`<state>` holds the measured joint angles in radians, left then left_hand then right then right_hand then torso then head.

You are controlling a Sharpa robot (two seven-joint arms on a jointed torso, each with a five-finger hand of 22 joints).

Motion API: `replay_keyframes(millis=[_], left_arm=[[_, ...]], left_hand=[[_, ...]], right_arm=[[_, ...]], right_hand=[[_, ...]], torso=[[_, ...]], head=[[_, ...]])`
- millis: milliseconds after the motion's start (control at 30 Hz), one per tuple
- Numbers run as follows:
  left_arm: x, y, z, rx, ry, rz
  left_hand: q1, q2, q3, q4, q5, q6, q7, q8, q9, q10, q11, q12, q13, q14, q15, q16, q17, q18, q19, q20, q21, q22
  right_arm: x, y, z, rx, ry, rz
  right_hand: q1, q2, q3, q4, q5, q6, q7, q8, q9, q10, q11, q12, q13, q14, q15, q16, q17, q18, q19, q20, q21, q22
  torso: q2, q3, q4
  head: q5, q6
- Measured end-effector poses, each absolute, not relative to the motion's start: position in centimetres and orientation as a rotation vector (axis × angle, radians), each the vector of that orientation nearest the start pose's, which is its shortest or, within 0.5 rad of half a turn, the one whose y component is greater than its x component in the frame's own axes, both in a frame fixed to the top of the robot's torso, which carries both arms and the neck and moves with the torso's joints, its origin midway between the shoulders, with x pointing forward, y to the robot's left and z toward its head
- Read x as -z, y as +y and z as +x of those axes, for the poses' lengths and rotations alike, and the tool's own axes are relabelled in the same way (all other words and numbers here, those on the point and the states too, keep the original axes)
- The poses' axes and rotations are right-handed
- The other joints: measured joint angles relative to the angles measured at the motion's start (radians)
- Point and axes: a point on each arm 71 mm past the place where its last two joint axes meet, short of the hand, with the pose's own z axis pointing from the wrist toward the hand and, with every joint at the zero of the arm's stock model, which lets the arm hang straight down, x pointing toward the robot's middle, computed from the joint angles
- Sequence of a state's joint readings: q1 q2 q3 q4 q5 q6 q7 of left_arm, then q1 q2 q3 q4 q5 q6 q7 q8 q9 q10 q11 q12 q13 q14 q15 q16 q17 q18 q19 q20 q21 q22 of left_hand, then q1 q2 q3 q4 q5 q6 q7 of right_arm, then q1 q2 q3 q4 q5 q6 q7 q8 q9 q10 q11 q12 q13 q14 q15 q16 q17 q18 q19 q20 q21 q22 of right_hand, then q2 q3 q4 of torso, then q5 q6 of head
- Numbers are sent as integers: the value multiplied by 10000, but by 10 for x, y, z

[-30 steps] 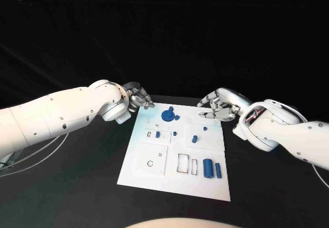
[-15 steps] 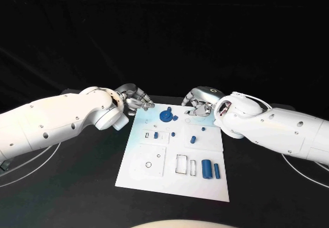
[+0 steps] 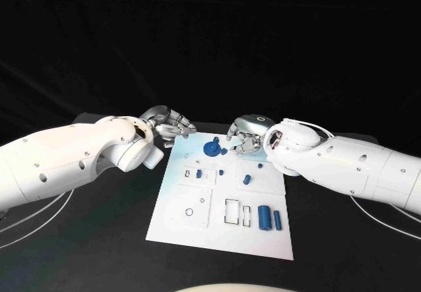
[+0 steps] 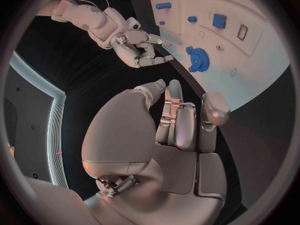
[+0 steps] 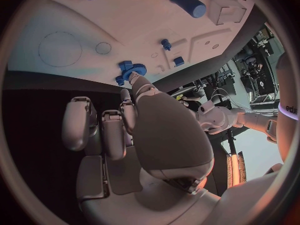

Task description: Assemble the parts on the task board

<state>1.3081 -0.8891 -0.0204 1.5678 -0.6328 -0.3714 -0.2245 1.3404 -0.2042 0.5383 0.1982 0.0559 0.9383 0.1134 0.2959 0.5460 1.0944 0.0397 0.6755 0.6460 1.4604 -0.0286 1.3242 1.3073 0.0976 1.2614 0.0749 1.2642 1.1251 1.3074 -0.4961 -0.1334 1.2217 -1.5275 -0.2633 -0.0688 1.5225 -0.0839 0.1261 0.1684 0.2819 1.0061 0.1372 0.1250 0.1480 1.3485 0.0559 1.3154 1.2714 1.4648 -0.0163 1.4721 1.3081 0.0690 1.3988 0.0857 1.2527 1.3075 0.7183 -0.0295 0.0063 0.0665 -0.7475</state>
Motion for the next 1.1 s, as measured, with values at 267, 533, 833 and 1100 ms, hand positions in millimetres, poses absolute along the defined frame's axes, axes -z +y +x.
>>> replay_keyframes(millis=[267, 533, 833, 1100], left_arm=[[138, 225, 497, 9451, 17300, -7612], [135, 225, 494, 9715, 17065, -7726], [134, 226, 493, 9910, 16851, -7809], [133, 226, 492, 9980, 16785, -7840]], left_hand=[[0, 1, 0, 0, 0, -8, 7, -1, -34, 0, 0, -19, -55, 0, 0, -33, 0, 25, 0, 0, -38, -40], [40, -38, -28, -28, 0, -8, 6, -1, -79, -35, 36, -55, -129, -37, 38, -156, -109, 25, -107, 1, -175, -209], [81, 2, -27, -28, 0, 28, 42, 0, -103, -35, 36, -55, -170, -38, 38, -197, -147, 26, -107, 1, -233, -259], [81, 2, -27, -28, 0, 28, 41, 0, -112, -35, 36, -55, -186, -37, 38, -197, -163, 26, -107, 1, -232, -268]], right_arm=[[183, -94, 536, -6054, 16392, -4168], [185, -89, 537, -5973, 16363, -4314], [192, -86, 537, -5910, 16436, -4433], [194, -84, 539, -5820, 16476, -4526]], right_hand=[[-10, -10, 129, -74, -76, 30, -31, -95, -55, 90, -16, 63, 87, 0, 0, 42, -1, 0, 22, -23, 47, -1], [-10, -10, 365, -191, -113, 82, -82, -144, -105, 159, -52, 154, 215, 0, 0, 80, -2, 1, 72, 0, 123, -2], [-11, -11, 496, -247, -152, 153, -82, -250, -152, 194, -88, 196, 285, 37, -37, 117, -3, 1, 109, -37, 156, 6], [-13, -13, 541, -292, -192, 153, -82, -288, -176, 212, -106, 204, 288, 1, -73, 116, -4, 1, 108, -37, 155, 5]], torso=[[15, -3, 10], [49, -23, 22], [101, -43, 45], [122, -58, 61]], head=[[4, 43], [12, 80], [-18, 105], [-21, 107]])
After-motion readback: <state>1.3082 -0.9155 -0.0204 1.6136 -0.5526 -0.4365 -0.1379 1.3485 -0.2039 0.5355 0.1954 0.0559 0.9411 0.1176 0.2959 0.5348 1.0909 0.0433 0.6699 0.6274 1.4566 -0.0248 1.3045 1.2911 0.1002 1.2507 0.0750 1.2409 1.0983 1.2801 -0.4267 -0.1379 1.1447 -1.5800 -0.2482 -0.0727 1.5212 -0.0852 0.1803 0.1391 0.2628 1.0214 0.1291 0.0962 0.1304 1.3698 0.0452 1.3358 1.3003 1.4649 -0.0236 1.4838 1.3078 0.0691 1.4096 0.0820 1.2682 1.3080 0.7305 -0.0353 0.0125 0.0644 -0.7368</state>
